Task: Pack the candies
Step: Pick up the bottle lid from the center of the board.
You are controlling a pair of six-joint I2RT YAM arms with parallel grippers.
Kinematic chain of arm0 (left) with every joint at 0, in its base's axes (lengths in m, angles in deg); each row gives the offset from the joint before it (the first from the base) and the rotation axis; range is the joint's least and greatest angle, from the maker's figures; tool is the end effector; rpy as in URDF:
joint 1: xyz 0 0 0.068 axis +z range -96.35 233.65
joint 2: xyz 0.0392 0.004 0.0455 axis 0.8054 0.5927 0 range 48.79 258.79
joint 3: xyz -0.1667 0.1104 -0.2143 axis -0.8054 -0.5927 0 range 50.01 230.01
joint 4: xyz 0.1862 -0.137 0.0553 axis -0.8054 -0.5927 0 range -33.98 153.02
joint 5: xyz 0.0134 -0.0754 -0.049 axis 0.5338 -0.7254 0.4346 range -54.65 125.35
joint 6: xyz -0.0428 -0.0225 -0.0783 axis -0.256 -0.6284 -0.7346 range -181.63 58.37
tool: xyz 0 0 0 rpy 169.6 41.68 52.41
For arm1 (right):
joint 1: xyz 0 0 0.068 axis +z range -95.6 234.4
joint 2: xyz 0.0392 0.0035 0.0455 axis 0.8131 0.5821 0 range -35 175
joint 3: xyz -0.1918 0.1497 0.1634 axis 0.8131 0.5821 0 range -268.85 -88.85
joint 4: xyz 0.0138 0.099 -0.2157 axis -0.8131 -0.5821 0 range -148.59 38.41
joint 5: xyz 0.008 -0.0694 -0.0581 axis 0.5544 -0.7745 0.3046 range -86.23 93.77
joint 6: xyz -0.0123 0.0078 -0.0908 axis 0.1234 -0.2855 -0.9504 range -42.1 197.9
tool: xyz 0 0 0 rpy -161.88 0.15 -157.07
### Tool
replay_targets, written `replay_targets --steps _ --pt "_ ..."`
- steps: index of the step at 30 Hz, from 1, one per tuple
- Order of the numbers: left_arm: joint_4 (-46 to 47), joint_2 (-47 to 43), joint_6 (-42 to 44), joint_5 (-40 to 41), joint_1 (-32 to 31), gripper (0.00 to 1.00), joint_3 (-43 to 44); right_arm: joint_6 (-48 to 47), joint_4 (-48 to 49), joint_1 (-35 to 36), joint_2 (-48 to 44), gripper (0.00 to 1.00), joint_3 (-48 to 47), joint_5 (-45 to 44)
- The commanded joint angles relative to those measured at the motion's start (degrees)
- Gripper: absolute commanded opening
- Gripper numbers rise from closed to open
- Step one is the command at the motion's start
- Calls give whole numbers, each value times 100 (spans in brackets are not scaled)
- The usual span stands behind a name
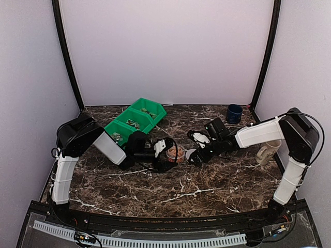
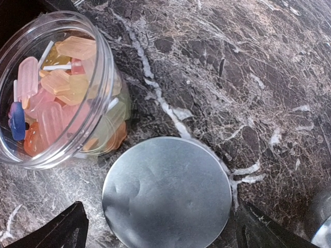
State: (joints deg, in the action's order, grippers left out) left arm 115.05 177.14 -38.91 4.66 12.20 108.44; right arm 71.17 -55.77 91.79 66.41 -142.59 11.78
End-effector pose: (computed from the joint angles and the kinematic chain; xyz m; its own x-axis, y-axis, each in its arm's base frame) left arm 0.3217 -0.3404 0.1068 0.1481 0.3124 -0.9383 0.9498 0.2193 0.2230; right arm 0.2827 0.2306 0.1484 -0.5421 -0.5602 -0.6263 -0.7382 0.6736 0.0364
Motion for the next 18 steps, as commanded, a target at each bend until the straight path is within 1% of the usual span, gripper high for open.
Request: replay_targets --steps 1,8,15,18 --pt "-1610 533 433 648 30 94 -336 98 181 99 128 98 -179 -188" --pt "-1635 563 447 703 13 94 -303 89 157 199 286 95 -271 -382" --pt "-1682 573 453 739 5 95 -281 47 82 296 429 95 -340 -712" --pt "-1694 573 459 741 -5 95 -265 56 82 296 437 94 -333 -709"
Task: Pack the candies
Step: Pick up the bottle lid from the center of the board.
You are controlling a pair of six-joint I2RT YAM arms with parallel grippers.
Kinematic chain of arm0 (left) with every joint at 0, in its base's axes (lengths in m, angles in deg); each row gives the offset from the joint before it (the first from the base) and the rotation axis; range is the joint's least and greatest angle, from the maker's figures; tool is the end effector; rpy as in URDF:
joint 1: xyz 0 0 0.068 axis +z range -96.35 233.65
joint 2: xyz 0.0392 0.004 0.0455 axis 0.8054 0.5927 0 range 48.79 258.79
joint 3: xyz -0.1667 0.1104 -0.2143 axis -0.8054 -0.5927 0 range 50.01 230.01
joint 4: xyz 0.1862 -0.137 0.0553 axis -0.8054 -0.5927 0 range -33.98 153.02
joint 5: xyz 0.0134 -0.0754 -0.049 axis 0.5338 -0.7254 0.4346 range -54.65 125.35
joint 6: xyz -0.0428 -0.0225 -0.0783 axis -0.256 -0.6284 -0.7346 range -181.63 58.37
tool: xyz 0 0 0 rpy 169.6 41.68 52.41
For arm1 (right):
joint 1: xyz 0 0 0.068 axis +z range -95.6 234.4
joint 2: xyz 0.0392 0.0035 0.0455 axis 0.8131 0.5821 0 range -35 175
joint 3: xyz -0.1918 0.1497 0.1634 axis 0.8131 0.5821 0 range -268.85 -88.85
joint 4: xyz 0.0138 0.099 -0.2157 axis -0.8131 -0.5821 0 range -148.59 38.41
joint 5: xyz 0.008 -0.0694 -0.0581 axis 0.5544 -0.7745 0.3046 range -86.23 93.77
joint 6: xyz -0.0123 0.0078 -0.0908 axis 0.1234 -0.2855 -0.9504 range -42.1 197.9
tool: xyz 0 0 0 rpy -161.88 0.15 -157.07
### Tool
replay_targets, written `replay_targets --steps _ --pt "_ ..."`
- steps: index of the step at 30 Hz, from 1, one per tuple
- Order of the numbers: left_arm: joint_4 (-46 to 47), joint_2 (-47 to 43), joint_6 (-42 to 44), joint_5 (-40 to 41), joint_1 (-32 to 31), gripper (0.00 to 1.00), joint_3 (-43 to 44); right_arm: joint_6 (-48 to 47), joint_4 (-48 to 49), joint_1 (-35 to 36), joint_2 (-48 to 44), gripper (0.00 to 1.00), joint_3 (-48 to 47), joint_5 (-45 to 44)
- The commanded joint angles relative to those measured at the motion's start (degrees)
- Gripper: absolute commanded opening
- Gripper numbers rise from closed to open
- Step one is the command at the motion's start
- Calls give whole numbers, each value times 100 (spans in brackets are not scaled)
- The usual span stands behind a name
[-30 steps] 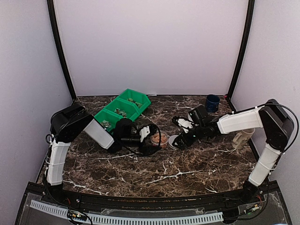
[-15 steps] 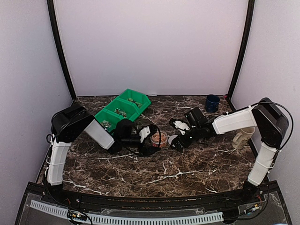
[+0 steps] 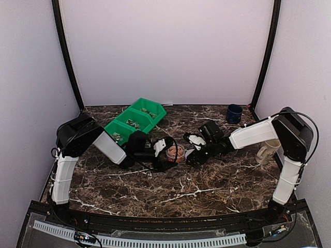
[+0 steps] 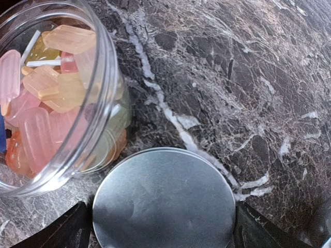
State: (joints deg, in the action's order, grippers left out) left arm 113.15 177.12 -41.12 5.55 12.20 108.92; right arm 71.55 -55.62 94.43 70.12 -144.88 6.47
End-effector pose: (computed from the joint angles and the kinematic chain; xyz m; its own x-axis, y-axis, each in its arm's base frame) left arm 0.3232 -0.3403 0.1045 0.0926 0.3240 -0.9415 0.9541 0.2417 0.1770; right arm 0.2863 0.2456 0.1368 -0.5353 -0.5938 -0.6006 -0.7277 0.6853 -0.0289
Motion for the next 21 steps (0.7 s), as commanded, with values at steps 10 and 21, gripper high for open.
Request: replay_targets --steps 10,21 --pt "-1550 613 689 677 -25 94 -275 103 115 -3 -51 85 -25 -33" --pt "-1424 820 776 610 -140 89 -94 37 -142 -178 -928 86 167 -265"
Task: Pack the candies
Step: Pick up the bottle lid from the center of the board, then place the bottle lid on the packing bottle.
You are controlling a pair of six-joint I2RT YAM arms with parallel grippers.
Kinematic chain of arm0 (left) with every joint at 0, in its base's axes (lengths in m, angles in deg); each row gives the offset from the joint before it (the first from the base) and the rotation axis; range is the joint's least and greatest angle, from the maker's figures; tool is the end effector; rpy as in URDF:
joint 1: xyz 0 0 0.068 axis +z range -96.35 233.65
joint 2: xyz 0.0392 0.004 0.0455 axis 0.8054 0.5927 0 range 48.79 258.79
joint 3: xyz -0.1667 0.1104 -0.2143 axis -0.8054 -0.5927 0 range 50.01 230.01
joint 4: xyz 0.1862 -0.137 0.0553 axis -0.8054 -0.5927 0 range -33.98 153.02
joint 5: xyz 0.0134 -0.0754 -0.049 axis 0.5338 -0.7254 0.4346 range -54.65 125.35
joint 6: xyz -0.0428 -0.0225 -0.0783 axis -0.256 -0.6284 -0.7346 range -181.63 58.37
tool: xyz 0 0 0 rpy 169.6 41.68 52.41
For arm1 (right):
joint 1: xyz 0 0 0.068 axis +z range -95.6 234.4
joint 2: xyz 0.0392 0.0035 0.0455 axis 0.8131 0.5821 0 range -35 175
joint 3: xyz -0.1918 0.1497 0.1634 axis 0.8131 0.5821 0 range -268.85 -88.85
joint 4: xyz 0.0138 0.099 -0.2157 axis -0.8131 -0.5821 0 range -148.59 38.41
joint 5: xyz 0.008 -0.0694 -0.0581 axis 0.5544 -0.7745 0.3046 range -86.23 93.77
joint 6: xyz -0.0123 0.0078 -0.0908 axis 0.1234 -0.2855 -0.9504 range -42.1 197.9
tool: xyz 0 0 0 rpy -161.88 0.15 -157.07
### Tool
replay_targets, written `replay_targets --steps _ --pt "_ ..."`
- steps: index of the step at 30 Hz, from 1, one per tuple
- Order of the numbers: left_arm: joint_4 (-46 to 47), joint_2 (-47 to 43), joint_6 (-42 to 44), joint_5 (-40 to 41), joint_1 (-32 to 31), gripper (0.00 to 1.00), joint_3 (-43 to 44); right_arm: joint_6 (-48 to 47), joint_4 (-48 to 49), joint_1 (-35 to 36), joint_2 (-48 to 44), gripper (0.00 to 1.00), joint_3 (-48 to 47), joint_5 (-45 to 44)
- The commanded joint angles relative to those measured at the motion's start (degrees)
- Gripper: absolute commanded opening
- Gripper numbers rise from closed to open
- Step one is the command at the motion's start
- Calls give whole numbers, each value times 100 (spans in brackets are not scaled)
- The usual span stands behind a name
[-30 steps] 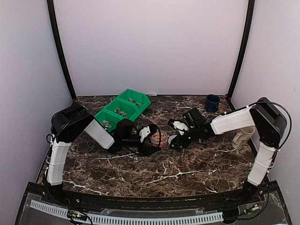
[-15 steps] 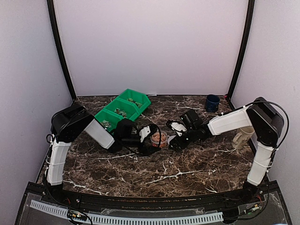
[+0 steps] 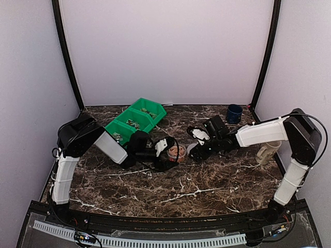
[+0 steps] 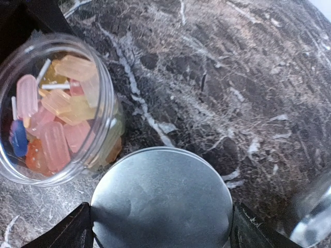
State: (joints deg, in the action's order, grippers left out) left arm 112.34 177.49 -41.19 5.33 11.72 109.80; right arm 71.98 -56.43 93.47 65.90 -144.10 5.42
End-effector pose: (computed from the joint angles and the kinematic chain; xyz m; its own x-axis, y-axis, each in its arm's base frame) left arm 0.3222 -0.3450 0.1038 0.0908 0.3250 -0.9413 0.9579 0.2301 0.1719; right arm 0.2855 0.2348 0.1575 -0.5294 -0.5625 -0.6351 -0.7025 0.7104 -0.0435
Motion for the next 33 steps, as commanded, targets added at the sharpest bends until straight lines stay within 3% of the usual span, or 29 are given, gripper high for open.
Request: replay_targets --steps 1,11,14,18,22,33 --pt "-1346 823 819 629 -130 88 -136 -13 -85 -103 -629 86 129 -175" --pt "-1261 1233 703 21 -386 84 581 -138 -570 -274 -1731 87 305 -514" --pt "-1184 1259 674 76 -443 89 562 -208 -730 -303 -1889 87 255 -452" --pt "-462 1209 567 289 -439 98 -22 -310 -970 -294 -1839 87 18 -103" --pt "127 1215 470 434 -403 99 -303 -390 -1045 -274 -1744 86 -147 75" --pt "1398 1996 -479 -783 33 94 -193 -857 -1282 -15 -1250 86 -734 721"
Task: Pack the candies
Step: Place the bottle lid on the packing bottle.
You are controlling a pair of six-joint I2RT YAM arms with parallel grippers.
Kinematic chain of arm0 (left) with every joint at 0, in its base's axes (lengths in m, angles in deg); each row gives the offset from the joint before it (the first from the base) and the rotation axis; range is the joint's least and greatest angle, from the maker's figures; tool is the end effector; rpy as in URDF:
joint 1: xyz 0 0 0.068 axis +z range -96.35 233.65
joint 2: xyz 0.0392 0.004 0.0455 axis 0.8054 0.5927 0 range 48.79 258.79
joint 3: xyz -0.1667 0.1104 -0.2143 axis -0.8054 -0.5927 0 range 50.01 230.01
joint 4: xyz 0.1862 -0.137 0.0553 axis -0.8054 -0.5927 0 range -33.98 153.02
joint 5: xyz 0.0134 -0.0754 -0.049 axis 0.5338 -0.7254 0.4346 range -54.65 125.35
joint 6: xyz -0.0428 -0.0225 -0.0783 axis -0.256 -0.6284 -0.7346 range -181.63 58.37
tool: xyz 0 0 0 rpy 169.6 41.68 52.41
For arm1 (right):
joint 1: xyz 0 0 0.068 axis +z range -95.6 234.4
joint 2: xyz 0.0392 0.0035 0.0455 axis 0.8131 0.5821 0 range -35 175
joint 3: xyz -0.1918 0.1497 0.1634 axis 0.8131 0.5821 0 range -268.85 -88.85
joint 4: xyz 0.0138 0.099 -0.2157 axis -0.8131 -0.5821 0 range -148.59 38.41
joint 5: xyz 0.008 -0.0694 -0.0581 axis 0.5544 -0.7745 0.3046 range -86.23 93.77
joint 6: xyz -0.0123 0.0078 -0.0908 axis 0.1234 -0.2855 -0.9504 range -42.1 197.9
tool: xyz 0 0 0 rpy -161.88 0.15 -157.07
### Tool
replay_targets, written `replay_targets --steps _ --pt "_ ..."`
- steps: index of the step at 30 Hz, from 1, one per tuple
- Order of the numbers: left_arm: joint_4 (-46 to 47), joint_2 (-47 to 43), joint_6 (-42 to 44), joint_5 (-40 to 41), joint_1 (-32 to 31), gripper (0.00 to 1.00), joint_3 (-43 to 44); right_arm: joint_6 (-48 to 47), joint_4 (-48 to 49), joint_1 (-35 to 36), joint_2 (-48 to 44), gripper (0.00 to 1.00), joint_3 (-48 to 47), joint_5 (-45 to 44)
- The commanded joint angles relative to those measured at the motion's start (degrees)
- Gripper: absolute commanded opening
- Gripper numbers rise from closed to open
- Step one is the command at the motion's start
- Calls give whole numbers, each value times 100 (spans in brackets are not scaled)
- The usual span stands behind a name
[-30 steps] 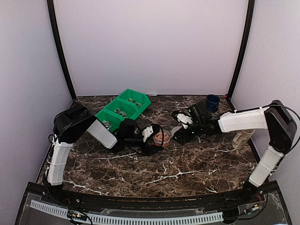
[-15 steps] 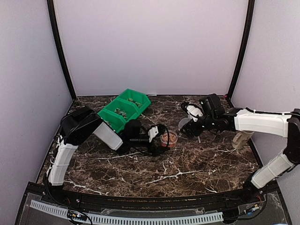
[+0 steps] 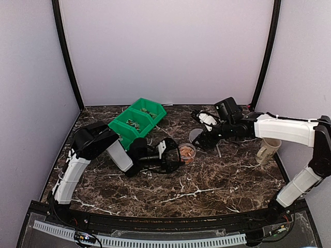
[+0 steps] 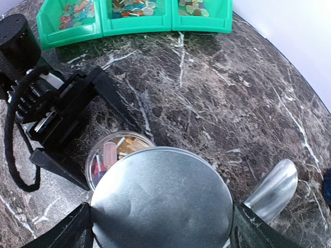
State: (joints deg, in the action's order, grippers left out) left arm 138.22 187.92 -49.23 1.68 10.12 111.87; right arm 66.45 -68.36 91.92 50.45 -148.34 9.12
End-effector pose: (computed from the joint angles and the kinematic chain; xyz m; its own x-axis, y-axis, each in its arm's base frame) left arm 0.3200 -0.3672 0.0939 0.1838 0.0721 -0.9803 0.9578 0.2112 0.1951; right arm 0.2615 0.2105 0.2493 -0.3964 -0.5535 -0.7325 -0.7543 0.6512 -0.0838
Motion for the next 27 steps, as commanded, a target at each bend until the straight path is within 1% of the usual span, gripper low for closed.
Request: replay_targets --steps 1,7,9,10,16,20,23,27 --pt "-1188 976 329 -436 207 94 -381 -344 -97 149 355 86 -358 406" --pt "-1487 1122 516 -433 208 98 -212 -475 -218 182 549 87 -615 527" --pt "-1782 1102 583 -428 209 99 -106 -513 -318 186 730 87 -617 507" --pt "-1988 1068 652 -423 209 99 -44 -531 -355 190 748 86 -765 479" --pt "-2768 813 807 -308 202 99 136 -548 -436 203 668 87 -729 424" --pt "-3120 816 898 -346 181 97 258 -579 -537 203 685 87 -772 425" --pt "-3360 855 929 -276 126 94 354 -681 -615 203 752 87 -821 499" --pt "-3355 851 962 -236 123 90 320 -878 -820 220 902 87 -976 628"
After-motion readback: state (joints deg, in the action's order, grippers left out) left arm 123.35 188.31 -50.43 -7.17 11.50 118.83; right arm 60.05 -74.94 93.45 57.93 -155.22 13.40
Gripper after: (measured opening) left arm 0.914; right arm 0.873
